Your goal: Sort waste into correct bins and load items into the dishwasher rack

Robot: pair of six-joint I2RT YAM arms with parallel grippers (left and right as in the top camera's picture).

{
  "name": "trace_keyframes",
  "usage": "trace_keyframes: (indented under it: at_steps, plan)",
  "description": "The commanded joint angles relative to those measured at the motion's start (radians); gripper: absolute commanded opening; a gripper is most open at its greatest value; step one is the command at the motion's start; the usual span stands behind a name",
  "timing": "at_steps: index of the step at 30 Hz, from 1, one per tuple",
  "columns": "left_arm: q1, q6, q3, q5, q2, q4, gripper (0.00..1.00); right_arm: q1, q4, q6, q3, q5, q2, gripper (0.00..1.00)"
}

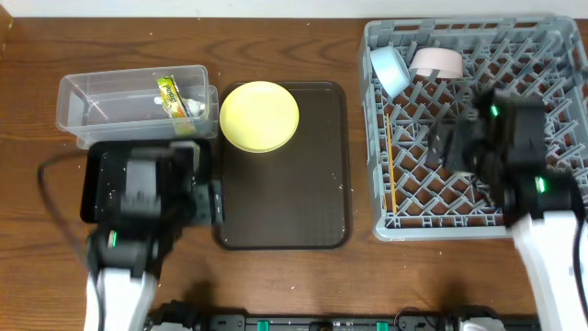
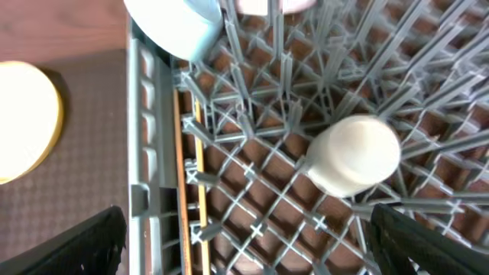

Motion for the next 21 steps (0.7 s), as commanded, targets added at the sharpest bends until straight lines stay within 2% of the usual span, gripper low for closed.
trace_keyframes:
  at_steps: [1,5,9,14,21]
  plan:
    - [-0.009,0.002,-0.053,-0.039,-0.138,0.013,0.89,-0.014,0.042,0.008,-0.136,0.024,-0.177,0.99]
    - [-0.009,0.002,-0.058,-0.039,-0.227,0.036,0.9,-0.014,0.041,0.008,-0.237,0.037,-0.319,0.99]
    - [-0.009,0.002,-0.058,-0.039,-0.256,0.029,0.91,-0.014,-0.034,0.008,-0.282,0.037,-0.399,0.99]
    - [-0.009,0.002,-0.058,-0.039,-0.246,0.029,0.92,-0.014,-0.175,0.008,-0.289,0.037,-0.413,0.99]
    - [-0.009,0.002,-0.059,-0.039,-0.242,0.029,0.92,-0.014,-0.282,0.008,-0.29,0.037,-0.413,0.99]
